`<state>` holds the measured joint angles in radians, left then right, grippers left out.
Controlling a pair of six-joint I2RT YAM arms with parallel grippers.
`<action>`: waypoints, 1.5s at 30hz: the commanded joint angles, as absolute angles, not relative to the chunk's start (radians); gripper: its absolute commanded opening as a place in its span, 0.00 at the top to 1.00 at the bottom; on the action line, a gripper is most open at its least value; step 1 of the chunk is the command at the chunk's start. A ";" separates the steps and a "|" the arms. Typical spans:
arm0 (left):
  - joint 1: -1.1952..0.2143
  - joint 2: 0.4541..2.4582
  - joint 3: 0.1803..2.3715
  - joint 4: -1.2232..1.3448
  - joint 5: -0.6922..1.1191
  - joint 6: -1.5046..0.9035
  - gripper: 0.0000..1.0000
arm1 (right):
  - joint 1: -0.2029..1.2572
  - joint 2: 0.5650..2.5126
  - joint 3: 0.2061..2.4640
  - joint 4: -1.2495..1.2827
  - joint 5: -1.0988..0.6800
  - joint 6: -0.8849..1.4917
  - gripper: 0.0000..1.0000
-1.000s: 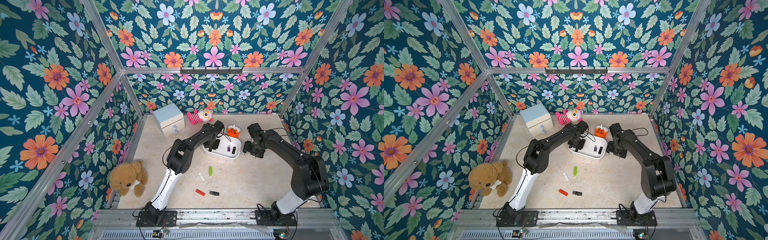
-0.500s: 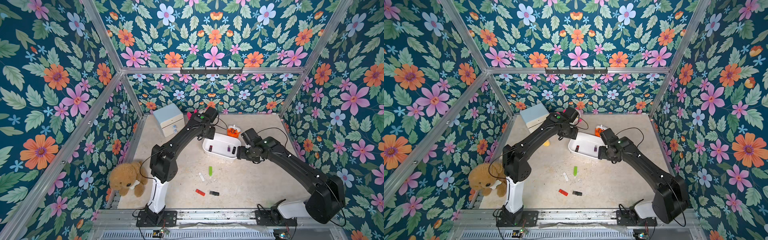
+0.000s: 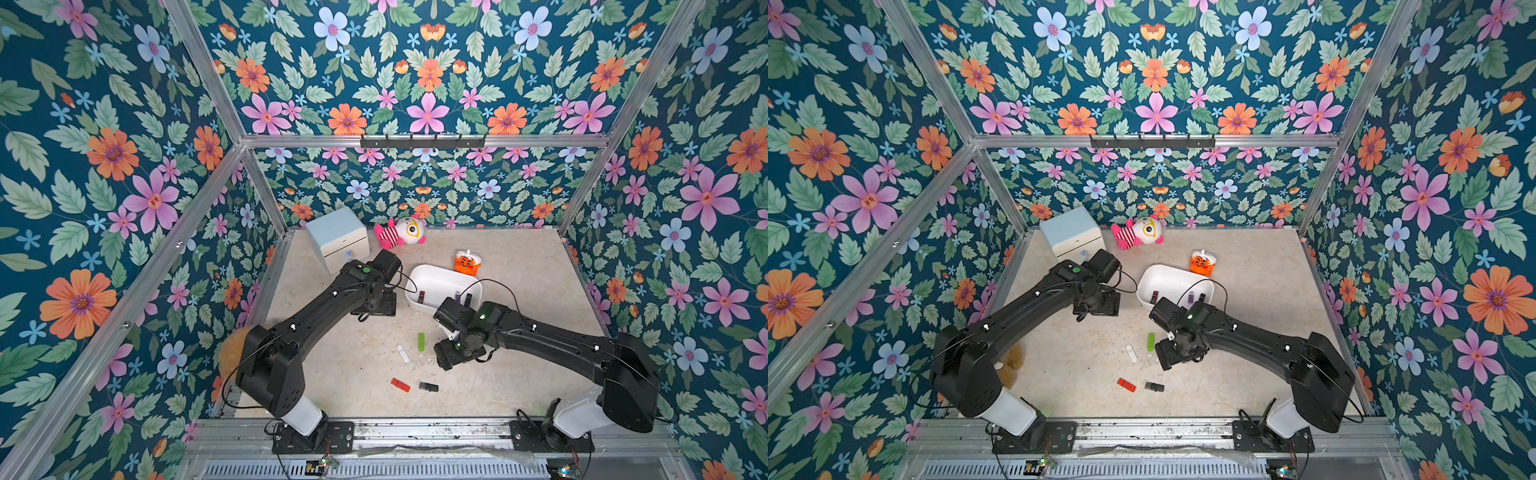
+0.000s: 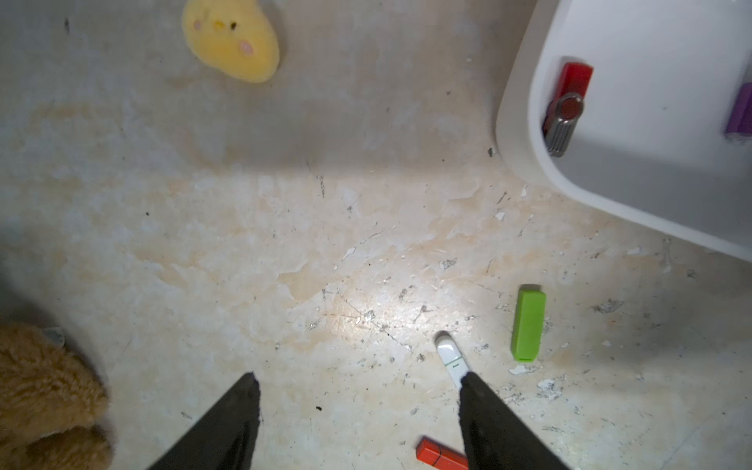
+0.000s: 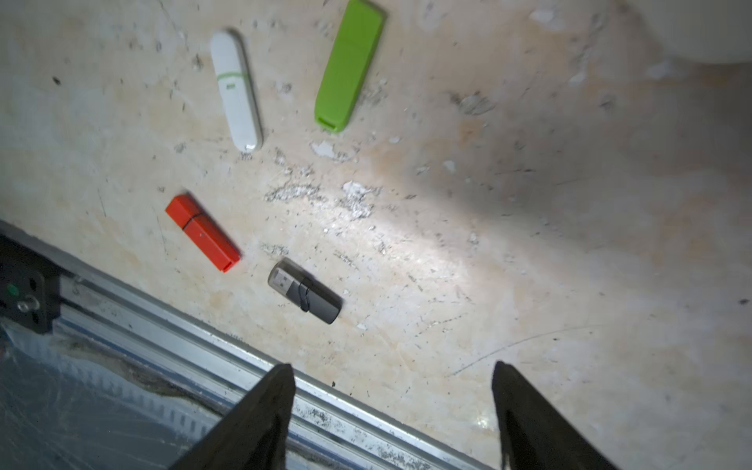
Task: Put the usb flash drive into the storage box
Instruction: Pick up the USB flash from the center of the board.
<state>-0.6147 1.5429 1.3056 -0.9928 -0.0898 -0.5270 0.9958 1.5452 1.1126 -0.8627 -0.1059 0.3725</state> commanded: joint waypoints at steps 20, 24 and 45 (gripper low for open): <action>-0.649 1.130 0.983 -1.047 -0.095 -0.769 0.07 | 1.184 1.794 1.223 -0.827 -0.064 0.226 0.25; -0.649 1.108 0.976 -1.059 -0.105 -0.775 0.07 | 1.198 1.840 1.248 -0.826 -0.044 0.238 0.28; -0.650 1.138 0.960 -1.021 -0.083 -0.765 0.07 | 1.226 1.905 1.226 -0.829 -0.017 0.258 0.41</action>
<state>-0.6502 1.1366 0.9512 -1.0267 -0.0792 -0.7662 1.2236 1.9049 1.2362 -0.8223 -0.0231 0.2432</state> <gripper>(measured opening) 0.931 0.597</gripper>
